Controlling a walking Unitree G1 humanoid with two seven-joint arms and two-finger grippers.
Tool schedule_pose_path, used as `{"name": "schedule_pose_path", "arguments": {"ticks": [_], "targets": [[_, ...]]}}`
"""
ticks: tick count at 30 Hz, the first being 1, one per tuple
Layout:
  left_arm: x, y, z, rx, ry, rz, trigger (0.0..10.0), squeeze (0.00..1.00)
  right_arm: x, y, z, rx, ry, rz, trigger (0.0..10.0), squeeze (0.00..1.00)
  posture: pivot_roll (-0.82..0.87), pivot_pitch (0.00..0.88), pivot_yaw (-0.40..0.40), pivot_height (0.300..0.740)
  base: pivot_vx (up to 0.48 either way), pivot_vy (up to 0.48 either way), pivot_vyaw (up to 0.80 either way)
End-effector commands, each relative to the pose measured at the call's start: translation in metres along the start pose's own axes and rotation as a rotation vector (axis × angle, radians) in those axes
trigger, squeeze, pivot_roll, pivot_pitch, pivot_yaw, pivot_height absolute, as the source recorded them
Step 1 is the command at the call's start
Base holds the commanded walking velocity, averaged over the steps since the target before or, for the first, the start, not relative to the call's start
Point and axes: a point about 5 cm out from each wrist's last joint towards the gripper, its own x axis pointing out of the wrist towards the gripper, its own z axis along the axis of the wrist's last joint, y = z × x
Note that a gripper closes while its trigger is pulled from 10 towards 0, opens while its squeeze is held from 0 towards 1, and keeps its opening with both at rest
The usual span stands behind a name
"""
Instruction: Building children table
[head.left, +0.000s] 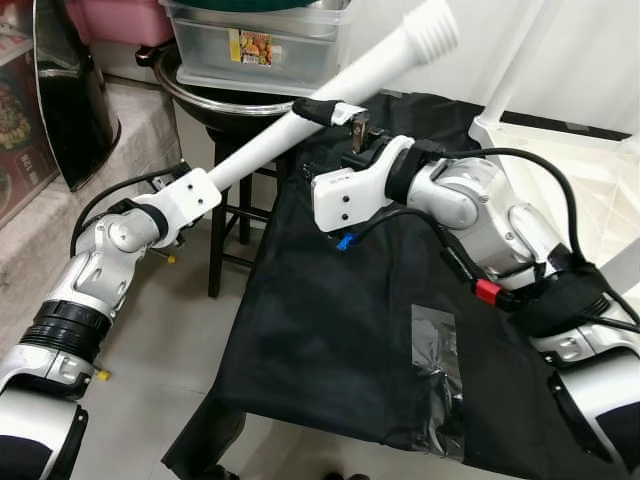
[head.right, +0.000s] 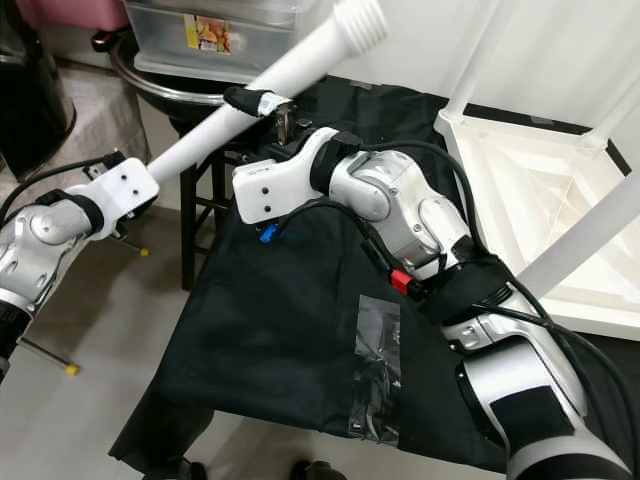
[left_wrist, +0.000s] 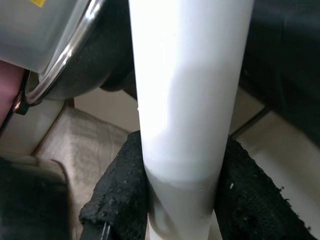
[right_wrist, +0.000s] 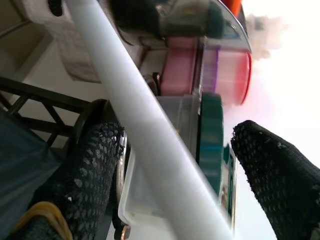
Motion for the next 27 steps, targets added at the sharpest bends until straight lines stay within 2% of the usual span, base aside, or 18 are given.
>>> {"name": "schedule_pose_path", "arguments": {"ticks": [1,4,7,10,14,18,27], "targets": [[0.001,0.005,0.003,0.053,-0.006,-0.002,10.0,0.0,0.003,0.001,0.001,-0.025,0.01,0.037,10.0,0.0,0.09,0.088,-0.075,0.74,0.0,0.0,0.0],[0.003,0.008,0.002,0.115,0.012,-0.004,10.0,0.0,0.005,0.012,-0.003,-0.047,0.062,0.133,10.0,0.0,0.09,0.093,-0.074,0.74,0.0,0.0,0.0],[0.004,0.008,0.001,0.127,0.016,-0.009,10.0,0.0,0.004,0.016,-0.006,-0.057,0.094,0.175,10.0,0.0,0.09,0.093,-0.074,0.74,0.0,0.0,0.0],[0.005,0.007,0.002,0.144,0.013,-0.017,10.0,0.0,0.0,0.028,-0.017,-0.06,0.176,0.258,10.0,0.0,0.09,0.093,-0.075,0.74,0.0,0.0,0.0],[0.005,0.006,0.004,0.149,0.008,-0.016,10.0,0.0,0.0,0.034,-0.022,-0.06,0.212,0.279,10.0,0.0,0.09,0.094,-0.076,0.74,0.0,0.0,0.0],[0.007,0.005,0.009,0.157,-0.015,-0.029,10.0,0.0,0.003,0.039,-0.041,-0.112,0.32,0.274,10.0,0.0,0.09,0.097,-0.075,0.74,0.0,0.0,0.0],[0.008,0.006,0.013,0.164,-0.038,-0.029,10.0,0.0,0.006,0.043,-0.052,-0.112,0.382,0.264,10.0,0.0,0.09,0.1,-0.079,0.74,0.0,0.0,0.0]]}}
